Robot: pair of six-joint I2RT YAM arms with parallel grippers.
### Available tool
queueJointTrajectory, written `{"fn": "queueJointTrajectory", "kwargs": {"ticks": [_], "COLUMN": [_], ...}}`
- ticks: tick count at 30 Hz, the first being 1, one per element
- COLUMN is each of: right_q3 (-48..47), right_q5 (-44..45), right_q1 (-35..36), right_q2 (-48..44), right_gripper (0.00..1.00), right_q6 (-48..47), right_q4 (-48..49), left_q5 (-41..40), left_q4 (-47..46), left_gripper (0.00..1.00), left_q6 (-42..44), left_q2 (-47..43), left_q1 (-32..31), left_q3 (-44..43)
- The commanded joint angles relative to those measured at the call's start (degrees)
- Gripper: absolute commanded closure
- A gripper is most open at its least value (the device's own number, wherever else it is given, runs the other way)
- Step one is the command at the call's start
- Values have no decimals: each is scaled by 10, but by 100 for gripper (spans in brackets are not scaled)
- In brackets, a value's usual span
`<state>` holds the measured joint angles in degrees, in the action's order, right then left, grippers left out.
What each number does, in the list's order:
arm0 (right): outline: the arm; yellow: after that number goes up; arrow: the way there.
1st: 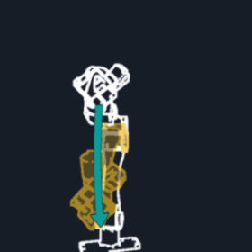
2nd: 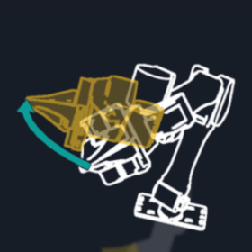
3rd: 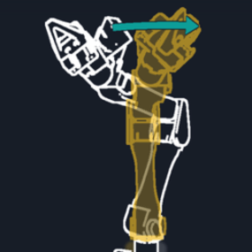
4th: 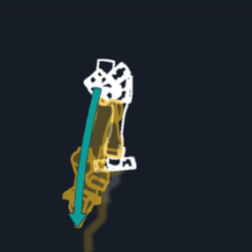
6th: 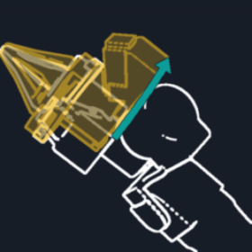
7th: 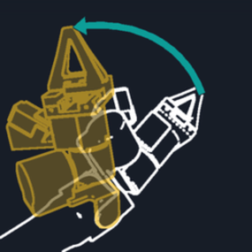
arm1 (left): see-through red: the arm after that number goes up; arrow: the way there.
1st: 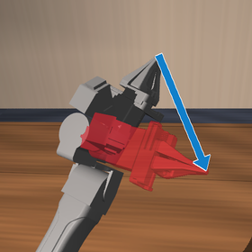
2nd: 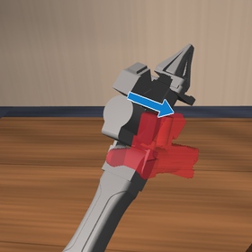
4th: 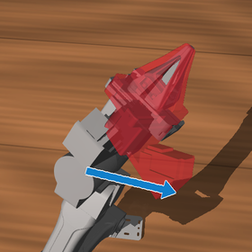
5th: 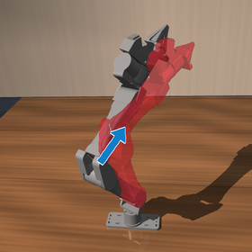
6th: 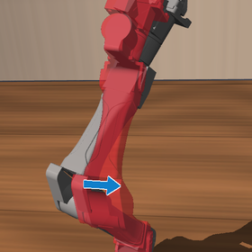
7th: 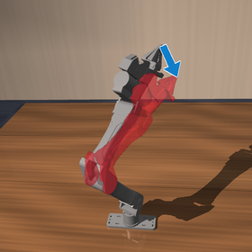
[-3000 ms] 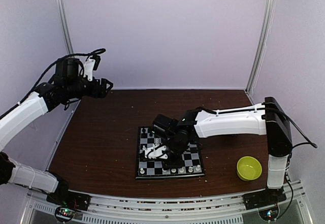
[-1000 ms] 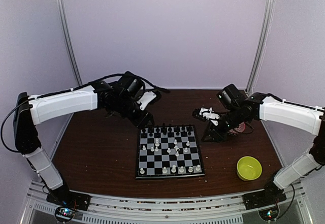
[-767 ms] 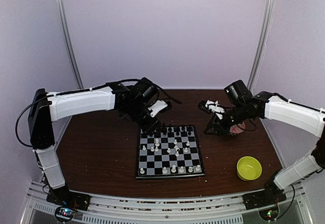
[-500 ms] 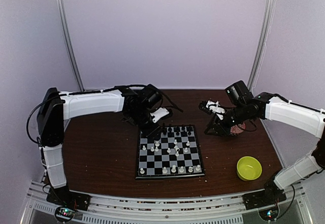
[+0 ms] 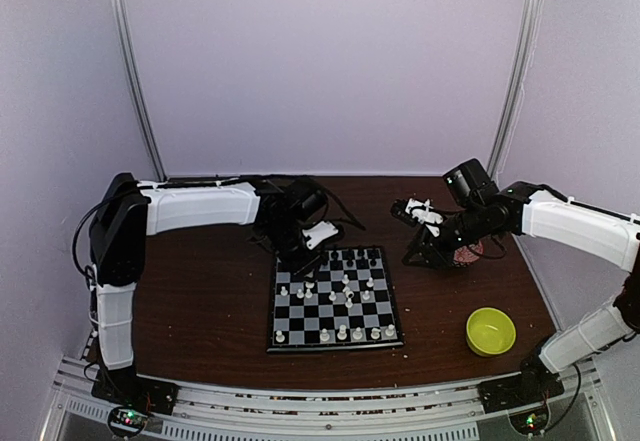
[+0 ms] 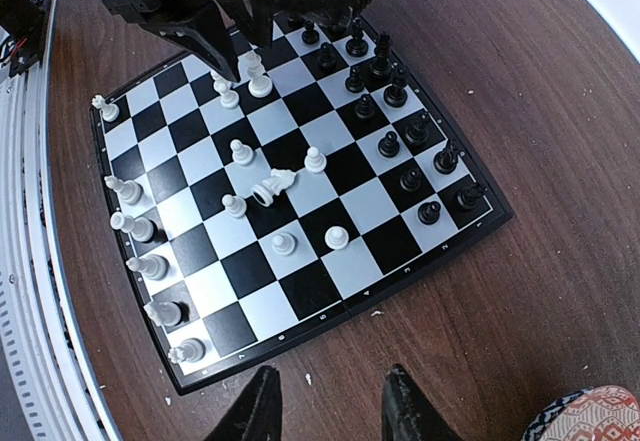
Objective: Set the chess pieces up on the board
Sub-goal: Pick up the king from the chessboard.
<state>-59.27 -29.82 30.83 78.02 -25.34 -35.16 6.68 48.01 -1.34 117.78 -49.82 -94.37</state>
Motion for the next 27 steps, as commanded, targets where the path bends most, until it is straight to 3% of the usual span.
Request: {"fn": "queueJointTrajectory", "kwargs": {"ticks": [1,16,27], "right_q3": [0,0,-2], "right_q5": [-6,-3,-3], "right_q1": [-3,-3,-2], "right_q2": [3,9,15], "right_gripper": [66,67,67], "right_q6": [-4,-8,-9], "right_q4": [-2,-4,-6], "left_q5": [9,9,20], "left_q4": [-2,3,3], "left_gripper": [71,90,95], "left_q6": [2,5,5], "left_q2": [16,33,25], "left_q1": [3,3,3], "left_q3": [-17,-34,-42]}}
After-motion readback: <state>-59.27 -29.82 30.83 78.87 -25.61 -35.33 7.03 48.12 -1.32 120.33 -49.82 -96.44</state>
